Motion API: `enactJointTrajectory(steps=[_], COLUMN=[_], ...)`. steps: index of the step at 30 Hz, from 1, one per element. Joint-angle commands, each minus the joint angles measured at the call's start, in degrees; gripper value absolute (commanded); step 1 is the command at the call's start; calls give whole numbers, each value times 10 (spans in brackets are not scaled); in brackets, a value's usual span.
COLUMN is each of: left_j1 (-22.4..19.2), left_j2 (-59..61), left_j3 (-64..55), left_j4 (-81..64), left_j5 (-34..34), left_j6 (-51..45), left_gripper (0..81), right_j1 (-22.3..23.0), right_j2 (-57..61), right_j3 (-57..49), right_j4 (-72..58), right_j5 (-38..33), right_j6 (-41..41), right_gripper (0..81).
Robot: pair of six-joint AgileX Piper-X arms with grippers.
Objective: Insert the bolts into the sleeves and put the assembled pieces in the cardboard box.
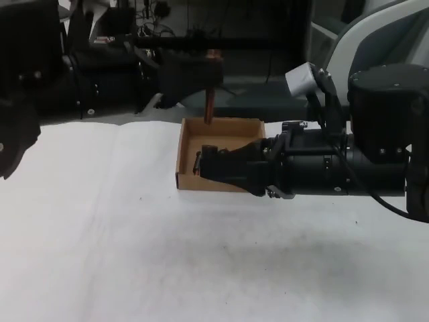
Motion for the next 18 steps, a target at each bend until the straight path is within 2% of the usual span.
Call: enactJointTrajectory(steps=[1,18], left_j1=[-2,-8], left_j2=[-2,-2], left_j3=[-2,-2], left_j4=[14,33], left_j5=[14,12], left_j6=[21,34], left_gripper=[17,17], right_j1=[-3,-4], right_j2=[-1,-1], right_j3=[-12,-21], right_j4=[-12,-12], right_j5=[-7,-7], right_j6=[1,2], right_gripper=[6,6])
